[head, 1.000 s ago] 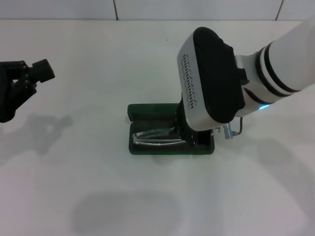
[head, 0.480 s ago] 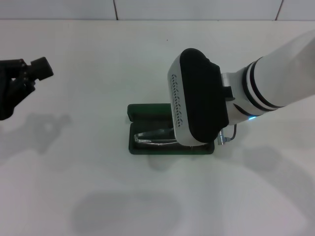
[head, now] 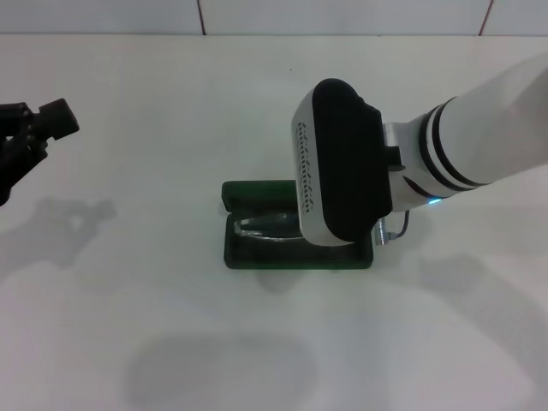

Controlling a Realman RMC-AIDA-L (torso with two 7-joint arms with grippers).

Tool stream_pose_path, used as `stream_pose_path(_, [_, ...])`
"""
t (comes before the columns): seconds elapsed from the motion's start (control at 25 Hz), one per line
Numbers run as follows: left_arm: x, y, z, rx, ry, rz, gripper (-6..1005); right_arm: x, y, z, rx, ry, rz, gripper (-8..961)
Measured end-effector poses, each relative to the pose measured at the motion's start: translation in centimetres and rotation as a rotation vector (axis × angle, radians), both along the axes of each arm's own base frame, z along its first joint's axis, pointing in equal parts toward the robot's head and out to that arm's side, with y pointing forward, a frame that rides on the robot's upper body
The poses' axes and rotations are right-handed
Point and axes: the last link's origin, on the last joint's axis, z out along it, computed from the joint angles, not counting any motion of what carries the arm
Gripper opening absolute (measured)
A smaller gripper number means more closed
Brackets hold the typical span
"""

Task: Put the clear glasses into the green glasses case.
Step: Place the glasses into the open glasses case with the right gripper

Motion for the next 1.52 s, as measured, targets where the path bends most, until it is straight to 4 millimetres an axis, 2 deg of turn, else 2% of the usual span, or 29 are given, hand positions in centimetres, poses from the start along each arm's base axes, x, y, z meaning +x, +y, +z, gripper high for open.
stream_pose_path(0.24, [0.0,-0.2,0.3,-0.006,0.003,-0.015,36,0.4,0.2,-0.2,0.021,-0.016,-0.001,75])
stream_pose_path(0.68, [0.0,-1.9,2.1,-0.061,0.011,-0.05,37,0.8,0.5,-0.5,0.037,-0.016,-0.009,75])
stream_pose_path(1.52, [0.1,-2.1,1.5,-0.073,-0.003,-0.055,37,0.7,0.5,-1.3,0.045,0.004,0.019,76])
